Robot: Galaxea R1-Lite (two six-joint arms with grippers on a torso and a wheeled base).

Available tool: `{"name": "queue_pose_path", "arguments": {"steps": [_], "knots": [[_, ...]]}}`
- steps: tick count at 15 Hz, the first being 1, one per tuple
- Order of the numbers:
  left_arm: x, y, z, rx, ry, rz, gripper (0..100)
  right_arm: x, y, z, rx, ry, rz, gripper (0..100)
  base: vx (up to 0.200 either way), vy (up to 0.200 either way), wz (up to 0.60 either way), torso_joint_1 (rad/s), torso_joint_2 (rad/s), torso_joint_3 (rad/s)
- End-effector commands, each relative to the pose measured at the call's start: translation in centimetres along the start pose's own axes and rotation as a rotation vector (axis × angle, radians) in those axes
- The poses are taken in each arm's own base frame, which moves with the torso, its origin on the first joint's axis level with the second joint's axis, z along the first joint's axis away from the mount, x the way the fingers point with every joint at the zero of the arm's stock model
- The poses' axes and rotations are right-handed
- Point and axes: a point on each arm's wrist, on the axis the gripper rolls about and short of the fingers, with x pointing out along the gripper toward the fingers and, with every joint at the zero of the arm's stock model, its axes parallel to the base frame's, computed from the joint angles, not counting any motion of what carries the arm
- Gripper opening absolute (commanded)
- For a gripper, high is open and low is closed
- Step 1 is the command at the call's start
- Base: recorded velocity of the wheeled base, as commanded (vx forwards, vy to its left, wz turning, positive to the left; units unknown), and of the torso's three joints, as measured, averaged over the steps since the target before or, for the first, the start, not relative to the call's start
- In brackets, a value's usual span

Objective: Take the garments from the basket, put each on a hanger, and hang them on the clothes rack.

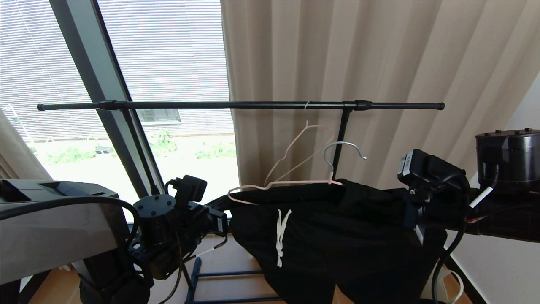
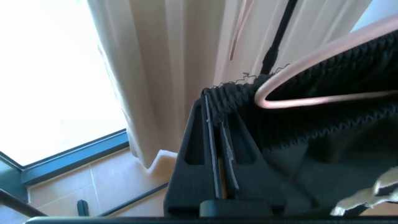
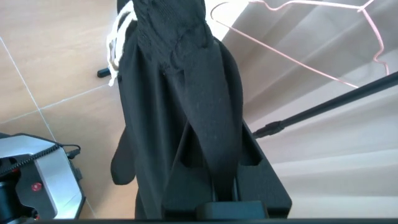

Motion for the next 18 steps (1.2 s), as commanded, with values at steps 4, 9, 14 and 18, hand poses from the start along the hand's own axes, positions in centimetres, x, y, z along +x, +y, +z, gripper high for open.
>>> {"name": "queue_pose_path", "arguments": {"steps": [4,9,14,18], "knots": [[0.0,0.2,0.1,-0.001,-0.006,0.007,0,0.3,-0.3,-0.8,-0.028,0.033,-0.005,0,0.000,0.000,0.00,0.000,0.00,0.000],[-0.2,0.1,0.7,0.000,-0.022,0.003,0,1.0,-0.5,-1.5,-0.027,0.064,-0.004,0,0.000,0.000,0.00,0.000,0.00,0.000],[-0.8,0.0,1.9,0.004,-0.029,0.002,0,1.5,-0.6,-1.9,-0.021,0.088,-0.003,0,0.000,0.000,0.00,0.000,0.00,0.000],[-1.0,0.0,3.9,0.039,0.020,0.005,0,1.7,-0.4,-2.3,-0.045,0.124,-0.019,0,0.000,0.000,0.00,0.000,0.00,0.000]]}}
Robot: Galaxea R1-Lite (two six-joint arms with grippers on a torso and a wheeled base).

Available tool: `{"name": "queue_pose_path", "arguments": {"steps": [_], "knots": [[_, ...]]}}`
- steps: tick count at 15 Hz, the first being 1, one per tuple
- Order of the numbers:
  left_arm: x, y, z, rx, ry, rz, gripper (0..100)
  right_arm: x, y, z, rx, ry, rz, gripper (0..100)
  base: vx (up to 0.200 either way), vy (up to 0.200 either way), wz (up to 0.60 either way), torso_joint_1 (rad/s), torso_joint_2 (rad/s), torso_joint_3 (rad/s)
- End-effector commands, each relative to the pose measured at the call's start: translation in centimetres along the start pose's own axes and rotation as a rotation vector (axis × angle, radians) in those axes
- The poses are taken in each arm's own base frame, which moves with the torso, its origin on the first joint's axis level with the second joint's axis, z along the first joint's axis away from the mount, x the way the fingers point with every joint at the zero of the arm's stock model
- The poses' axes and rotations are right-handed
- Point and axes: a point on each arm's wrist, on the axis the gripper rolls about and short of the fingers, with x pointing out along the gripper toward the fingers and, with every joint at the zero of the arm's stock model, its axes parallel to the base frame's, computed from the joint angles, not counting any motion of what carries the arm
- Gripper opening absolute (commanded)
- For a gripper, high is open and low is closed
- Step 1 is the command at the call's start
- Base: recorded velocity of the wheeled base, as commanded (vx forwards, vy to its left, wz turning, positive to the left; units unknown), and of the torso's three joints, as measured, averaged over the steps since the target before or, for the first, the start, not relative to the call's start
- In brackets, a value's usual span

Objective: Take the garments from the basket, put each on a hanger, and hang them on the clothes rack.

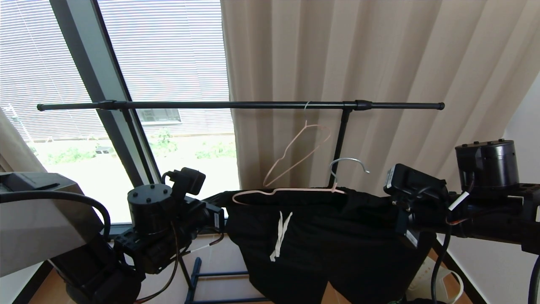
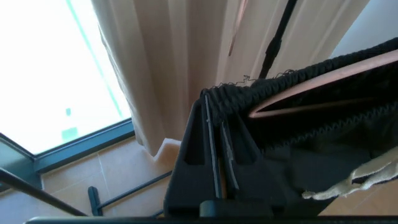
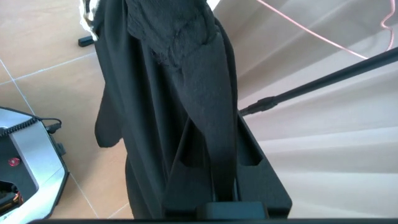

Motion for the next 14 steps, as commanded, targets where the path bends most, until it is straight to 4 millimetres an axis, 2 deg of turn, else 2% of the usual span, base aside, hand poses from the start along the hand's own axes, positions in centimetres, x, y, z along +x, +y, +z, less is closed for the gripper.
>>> {"name": "queue_pose_path", "arguments": {"steps": [1,9,14], "knots": [[-0.5,0.0,2.2,0.022,-0.041,0.001,0,0.1,0.2,-0.2,-0.001,0.007,0.010,0,0.000,0.000,0.00,0.000,0.00,0.000],[-0.8,0.2,6.7,0.092,0.096,0.005,0,0.7,0.4,-0.6,-0.005,0.029,0.023,0,0.000,0.000,0.00,0.000,0.00,0.000],[-2.5,-1.6,10.6,0.126,0.188,-0.055,0,1.7,0.4,-0.8,0.001,0.061,0.016,0,0.000,0.000,0.00,0.000,0.00,0.000]]}}
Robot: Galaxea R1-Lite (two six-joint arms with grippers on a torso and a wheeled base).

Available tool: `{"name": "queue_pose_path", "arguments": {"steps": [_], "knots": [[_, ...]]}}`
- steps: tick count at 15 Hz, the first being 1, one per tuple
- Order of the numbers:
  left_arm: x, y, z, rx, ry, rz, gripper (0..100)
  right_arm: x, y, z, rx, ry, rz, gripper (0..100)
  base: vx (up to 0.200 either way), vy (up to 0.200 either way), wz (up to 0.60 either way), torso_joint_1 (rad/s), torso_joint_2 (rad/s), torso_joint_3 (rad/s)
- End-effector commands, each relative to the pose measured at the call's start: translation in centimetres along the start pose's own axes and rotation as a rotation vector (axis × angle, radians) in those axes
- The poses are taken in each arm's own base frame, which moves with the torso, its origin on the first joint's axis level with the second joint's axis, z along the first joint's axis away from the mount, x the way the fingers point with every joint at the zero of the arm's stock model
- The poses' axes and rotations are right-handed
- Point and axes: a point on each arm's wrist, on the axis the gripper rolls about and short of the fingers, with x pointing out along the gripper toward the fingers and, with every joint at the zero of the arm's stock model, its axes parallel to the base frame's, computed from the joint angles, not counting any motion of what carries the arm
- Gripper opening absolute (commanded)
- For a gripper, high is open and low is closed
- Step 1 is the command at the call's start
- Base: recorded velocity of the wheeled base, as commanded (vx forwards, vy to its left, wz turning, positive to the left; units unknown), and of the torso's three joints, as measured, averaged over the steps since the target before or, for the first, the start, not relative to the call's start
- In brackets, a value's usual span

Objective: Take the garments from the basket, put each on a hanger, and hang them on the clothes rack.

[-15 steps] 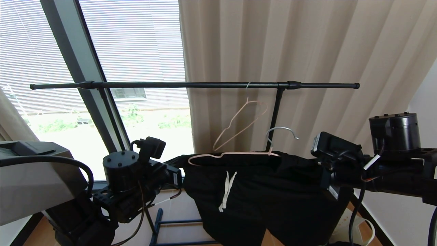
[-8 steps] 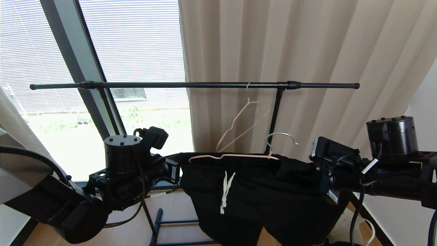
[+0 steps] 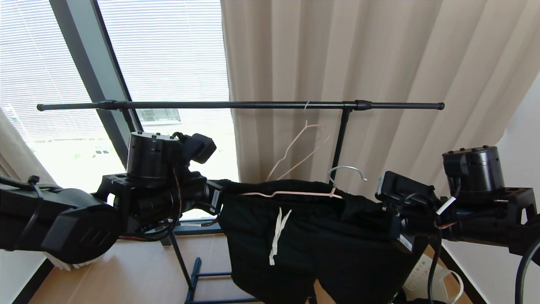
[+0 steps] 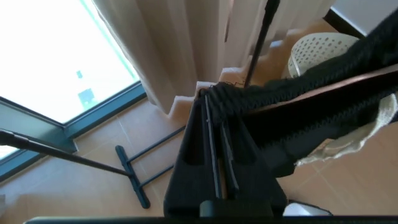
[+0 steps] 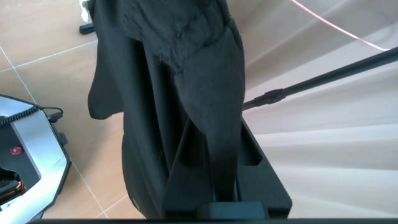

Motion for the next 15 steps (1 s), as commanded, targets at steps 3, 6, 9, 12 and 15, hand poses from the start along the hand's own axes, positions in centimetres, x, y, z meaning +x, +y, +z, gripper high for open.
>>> {"name": "queue_pose_path", "arguments": {"steps": [3,6,9,12,15], "knots": [[-2.6,-2.2,3.1,0.039,-0.005,-0.074,0,0.6,-0.2,0.1,0.003,0.003,0.003,0,0.000,0.000,0.00,0.000,0.00,0.000],[-2.8,-3.8,3.5,0.065,0.025,-0.125,0,0.8,-0.5,0.4,0.006,-0.004,-0.005,0,0.000,0.000,0.00,0.000,0.00,0.000],[-3.2,-4.8,4.5,0.080,0.038,-0.159,0,1.1,-0.4,1.2,0.073,-0.023,0.004,0,0.000,0.000,0.00,0.000,0.00,0.000],[-3.6,-5.2,4.9,0.079,0.042,-0.171,0,1.3,-0.5,1.4,0.105,-0.031,0.005,0,0.000,0.000,0.00,0.000,0.00,0.000],[-4.2,-5.7,5.3,0.088,0.026,-0.187,0,2.6,0.0,1.8,0.152,-0.042,0.027,0,0.000,0.000,0.00,0.000,0.00,0.000]]}}
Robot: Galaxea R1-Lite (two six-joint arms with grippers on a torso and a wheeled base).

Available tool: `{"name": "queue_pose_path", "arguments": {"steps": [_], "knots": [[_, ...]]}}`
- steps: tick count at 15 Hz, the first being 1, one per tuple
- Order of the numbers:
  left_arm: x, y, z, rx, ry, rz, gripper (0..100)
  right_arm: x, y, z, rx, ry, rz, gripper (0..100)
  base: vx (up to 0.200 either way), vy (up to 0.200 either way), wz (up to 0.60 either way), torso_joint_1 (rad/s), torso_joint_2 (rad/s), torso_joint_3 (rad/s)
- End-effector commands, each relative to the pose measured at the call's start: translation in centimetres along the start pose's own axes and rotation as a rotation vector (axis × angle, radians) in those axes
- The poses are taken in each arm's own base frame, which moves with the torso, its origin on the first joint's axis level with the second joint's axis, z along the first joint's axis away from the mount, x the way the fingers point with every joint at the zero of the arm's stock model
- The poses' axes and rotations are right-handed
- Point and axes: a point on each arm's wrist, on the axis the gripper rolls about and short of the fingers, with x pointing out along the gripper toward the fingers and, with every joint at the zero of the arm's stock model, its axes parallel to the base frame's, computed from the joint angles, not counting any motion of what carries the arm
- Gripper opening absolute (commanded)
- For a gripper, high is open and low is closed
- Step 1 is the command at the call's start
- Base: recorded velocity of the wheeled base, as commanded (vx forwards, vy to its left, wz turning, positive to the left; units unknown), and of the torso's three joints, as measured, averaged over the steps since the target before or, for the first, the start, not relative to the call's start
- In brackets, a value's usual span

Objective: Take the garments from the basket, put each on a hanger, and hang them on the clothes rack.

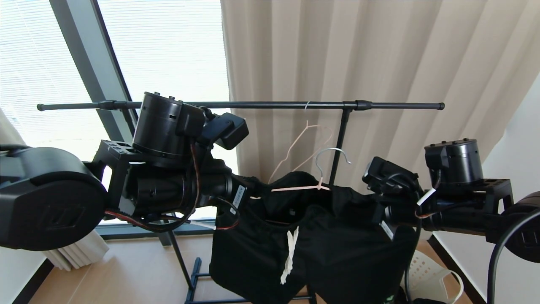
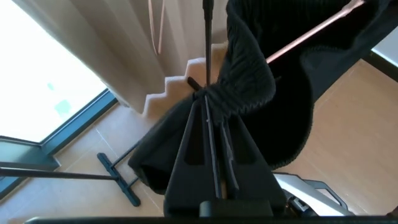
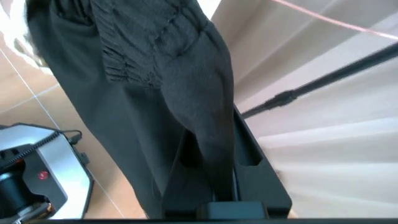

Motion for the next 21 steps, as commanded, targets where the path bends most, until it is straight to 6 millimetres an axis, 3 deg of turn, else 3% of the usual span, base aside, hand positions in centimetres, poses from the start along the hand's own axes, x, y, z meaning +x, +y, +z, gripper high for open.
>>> {"name": "queue_pose_path", "arguments": {"steps": [1,14,21], "knots": [[-0.3,-0.4,0.2,0.005,-0.010,-0.011,0,1.3,0.5,-0.1,0.027,0.007,0.020,0,0.000,0.000,0.00,0.000,0.00,0.000],[-1.5,-1.3,0.6,0.010,-0.041,-0.044,0,3.3,0.5,0.3,0.125,0.003,-0.006,0,0.000,0.000,0.00,0.000,0.00,0.000],[-1.2,-1.9,-0.7,0.021,0.004,-0.066,0,3.6,0.0,1.0,0.201,-0.048,-0.026,0,0.000,0.000,0.00,0.000,0.00,0.000]]}}
